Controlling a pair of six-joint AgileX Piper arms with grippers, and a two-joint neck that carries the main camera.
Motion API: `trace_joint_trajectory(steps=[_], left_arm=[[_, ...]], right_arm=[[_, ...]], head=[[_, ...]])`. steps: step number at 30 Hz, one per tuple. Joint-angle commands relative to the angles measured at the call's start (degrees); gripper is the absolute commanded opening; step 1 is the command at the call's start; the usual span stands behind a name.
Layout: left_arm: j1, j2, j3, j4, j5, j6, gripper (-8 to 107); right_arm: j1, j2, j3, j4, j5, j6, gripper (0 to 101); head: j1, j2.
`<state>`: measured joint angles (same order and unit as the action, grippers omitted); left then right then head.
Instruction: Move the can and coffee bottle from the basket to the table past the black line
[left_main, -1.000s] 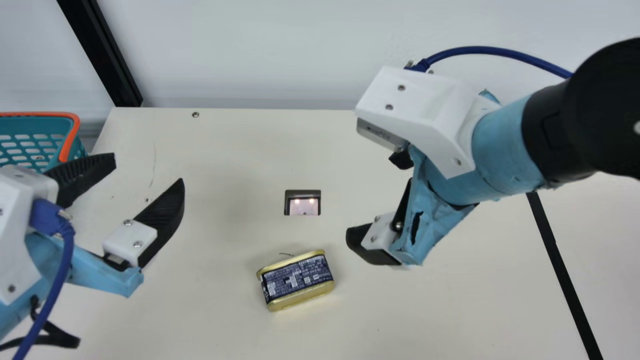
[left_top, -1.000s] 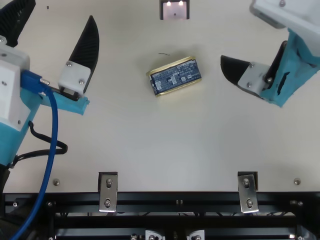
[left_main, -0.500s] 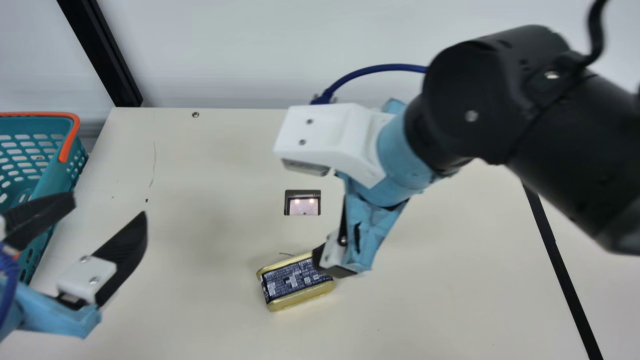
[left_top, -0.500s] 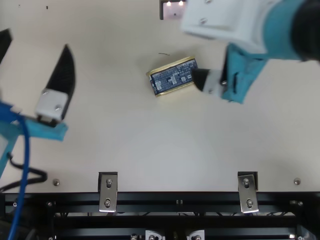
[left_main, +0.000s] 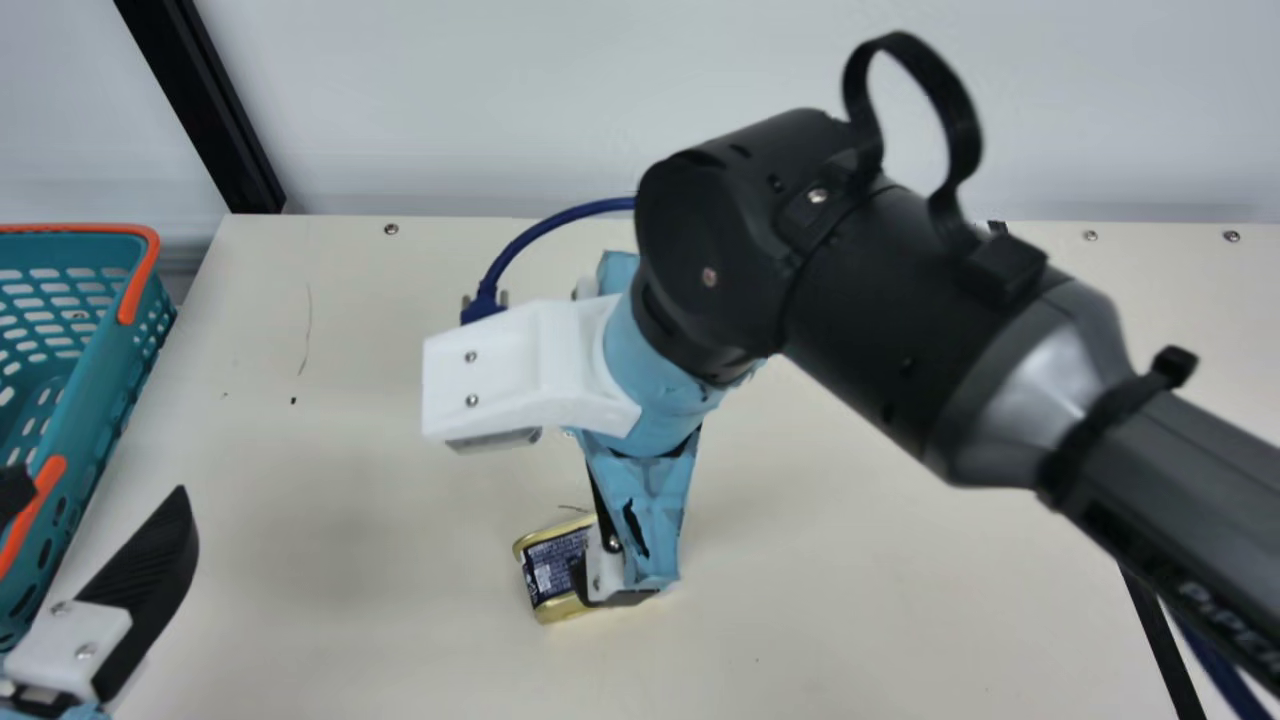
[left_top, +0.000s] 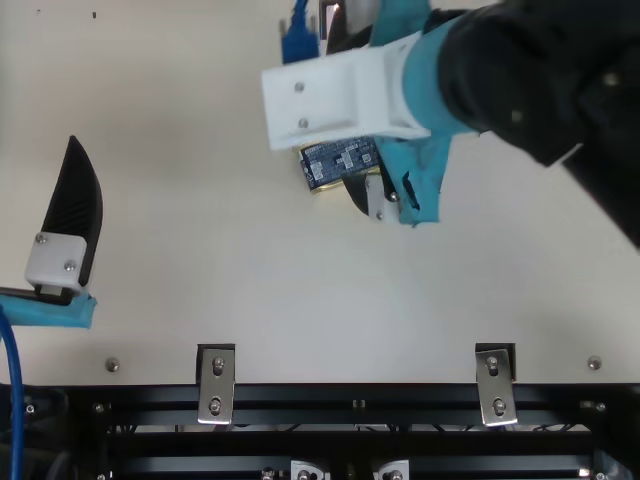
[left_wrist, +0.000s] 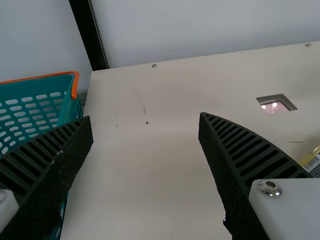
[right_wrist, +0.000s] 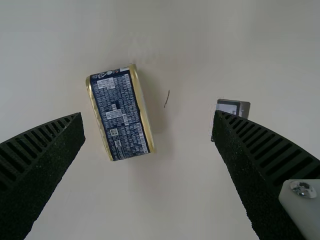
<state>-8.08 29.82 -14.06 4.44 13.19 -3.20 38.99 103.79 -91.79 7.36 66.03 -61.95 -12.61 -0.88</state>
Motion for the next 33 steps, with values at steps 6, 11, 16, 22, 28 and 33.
trace_joint_trajectory(steps=[6,11,16,22,28,33], left_arm=[[0.0,0.0,0.0,0.0,0.0,0.0,90],[0.0,0.0,0.0,0.0,-0.1,0.0,90],[0.0,0.0,0.0,0.0,0.0,0.0,90],[0.0,0.0,0.0,0.0,0.0,0.0,90],[0.0,0.0,0.0,0.0,0.0,0.0,90],[0.0,0.0,0.0,0.0,0.0,0.0,90]], right_arm=[[2.0,1.5,0.7,-2.2,0.8,-2.6,101],[3.1,2.4,1.9,-3.5,0.2,-3.1,101],[3.7,3.7,3.1,-4.4,-1.2,-3.1,101],[4.3,5.7,4.1,-5.5,-3.0,-3.1,101],[4.3,7.8,4.8,-6.1,-4.5,-2.7,101],[4.1,9.3,4.9,-6.6,-5.4,-1.8,101]], head=[[-0.2,-0.4],[-0.2,-0.4],[-0.2,-0.4],[-0.2,-0.4],[-0.2,-0.4],[-0.2,-0.4]])
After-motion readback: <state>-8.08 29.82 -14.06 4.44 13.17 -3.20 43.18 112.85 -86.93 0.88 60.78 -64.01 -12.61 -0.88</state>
